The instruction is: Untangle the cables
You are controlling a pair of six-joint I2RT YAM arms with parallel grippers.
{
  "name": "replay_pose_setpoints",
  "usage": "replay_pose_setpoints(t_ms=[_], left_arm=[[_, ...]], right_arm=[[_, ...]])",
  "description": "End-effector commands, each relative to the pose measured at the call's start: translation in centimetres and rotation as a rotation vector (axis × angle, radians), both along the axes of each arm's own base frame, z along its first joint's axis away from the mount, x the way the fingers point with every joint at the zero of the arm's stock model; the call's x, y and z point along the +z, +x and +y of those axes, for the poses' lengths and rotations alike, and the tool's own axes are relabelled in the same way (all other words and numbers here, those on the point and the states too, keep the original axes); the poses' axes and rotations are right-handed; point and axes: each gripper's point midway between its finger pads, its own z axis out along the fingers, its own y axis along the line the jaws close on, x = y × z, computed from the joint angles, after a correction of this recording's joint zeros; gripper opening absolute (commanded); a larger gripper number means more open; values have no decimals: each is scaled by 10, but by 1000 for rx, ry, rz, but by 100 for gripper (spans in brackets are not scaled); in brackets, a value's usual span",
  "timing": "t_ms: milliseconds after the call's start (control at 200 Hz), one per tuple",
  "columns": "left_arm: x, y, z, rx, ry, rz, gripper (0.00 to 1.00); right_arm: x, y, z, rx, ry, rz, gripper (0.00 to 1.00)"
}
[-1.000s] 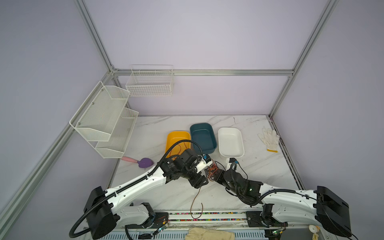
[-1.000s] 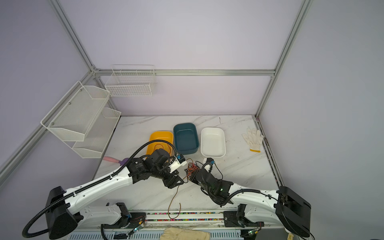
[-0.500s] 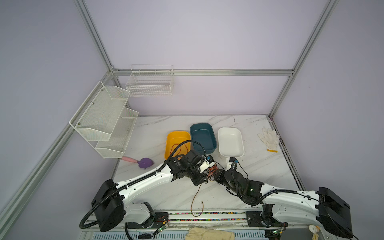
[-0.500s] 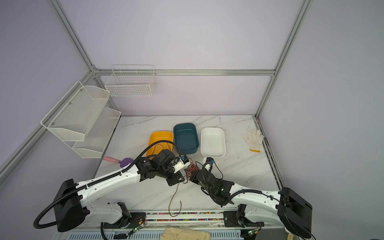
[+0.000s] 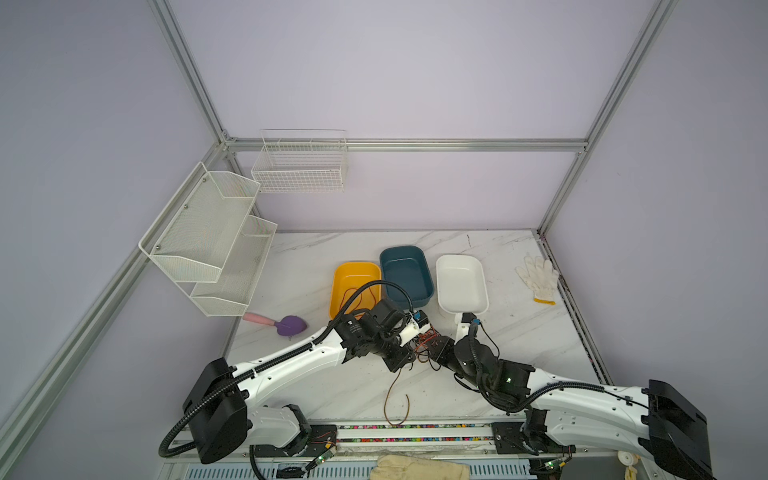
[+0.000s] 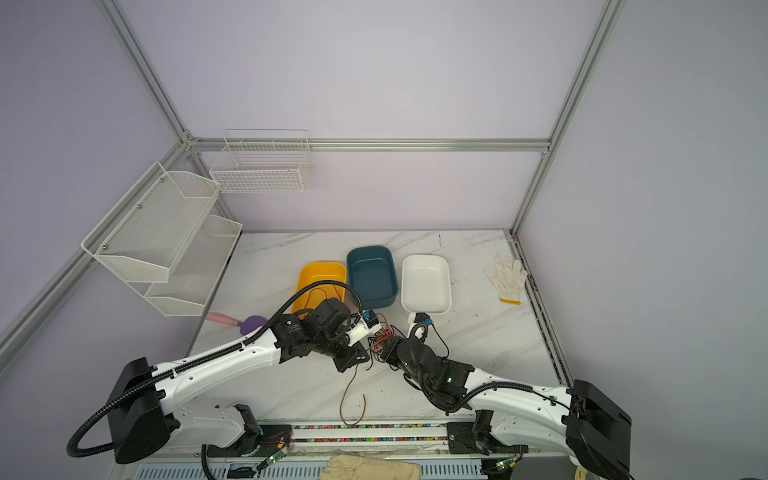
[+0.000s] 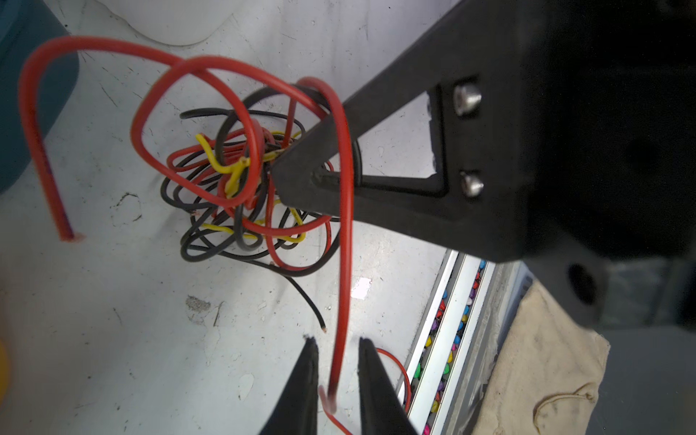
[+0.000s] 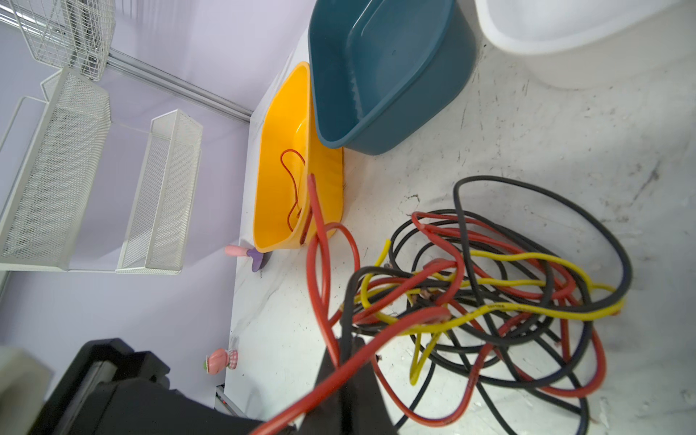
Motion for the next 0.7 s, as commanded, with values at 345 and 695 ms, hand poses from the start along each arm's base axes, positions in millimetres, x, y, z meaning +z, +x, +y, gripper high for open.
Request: replay_pose_setpoints(t_ms=[345,695], left_arm=[[68,24,-4,100,-110,-151,0],[179,37,-5,306,-438,-206,0]], right_arm=[[-17,-7,-3,41,-31,2,0],[-43,-21,-4,130,-59,5,33]])
